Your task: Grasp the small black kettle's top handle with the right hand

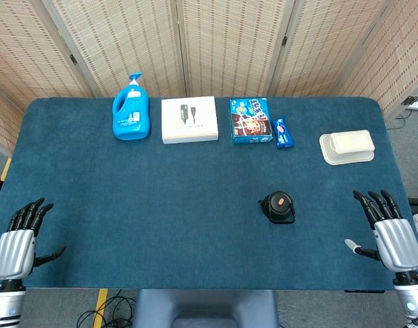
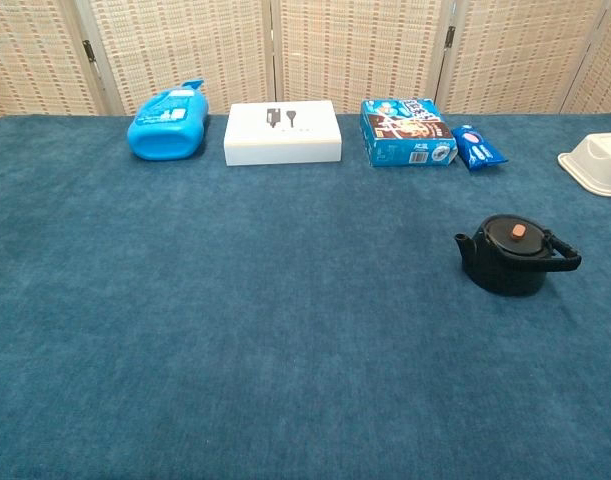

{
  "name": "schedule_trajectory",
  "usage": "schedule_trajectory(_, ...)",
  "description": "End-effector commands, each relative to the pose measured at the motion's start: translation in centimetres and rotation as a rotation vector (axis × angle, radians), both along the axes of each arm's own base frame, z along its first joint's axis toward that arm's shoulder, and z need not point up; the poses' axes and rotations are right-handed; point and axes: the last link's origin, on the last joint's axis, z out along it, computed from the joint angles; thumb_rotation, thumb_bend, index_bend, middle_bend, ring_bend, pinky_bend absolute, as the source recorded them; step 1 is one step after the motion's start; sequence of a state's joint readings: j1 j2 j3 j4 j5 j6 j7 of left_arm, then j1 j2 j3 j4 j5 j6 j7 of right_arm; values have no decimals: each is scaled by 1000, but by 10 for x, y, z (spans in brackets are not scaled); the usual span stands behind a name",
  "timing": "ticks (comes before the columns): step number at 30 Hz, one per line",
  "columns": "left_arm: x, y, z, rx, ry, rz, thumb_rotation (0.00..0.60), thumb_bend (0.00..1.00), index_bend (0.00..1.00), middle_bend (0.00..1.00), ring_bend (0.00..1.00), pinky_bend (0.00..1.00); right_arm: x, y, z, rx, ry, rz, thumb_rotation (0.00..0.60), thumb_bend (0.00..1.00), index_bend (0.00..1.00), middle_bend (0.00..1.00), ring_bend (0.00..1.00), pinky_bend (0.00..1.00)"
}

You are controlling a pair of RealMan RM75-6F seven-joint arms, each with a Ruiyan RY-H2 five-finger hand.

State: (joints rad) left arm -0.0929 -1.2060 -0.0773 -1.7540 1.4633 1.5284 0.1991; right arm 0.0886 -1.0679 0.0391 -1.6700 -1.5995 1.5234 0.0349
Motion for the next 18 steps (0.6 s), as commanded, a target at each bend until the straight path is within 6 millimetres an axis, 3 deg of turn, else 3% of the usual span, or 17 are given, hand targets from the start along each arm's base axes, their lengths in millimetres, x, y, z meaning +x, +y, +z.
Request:
schedule_trajectory(1,-1,1,-1,4,7,-3,600,152,173,100,110,145,0,2,0,1,2,-7,600,0,82,202,120,0)
schedule_trajectory(18,-7,2,-6,-27,9,18,600,152,173,100,110,145,7,-3,-21,136,39,-20,600,0,82,204,122,0)
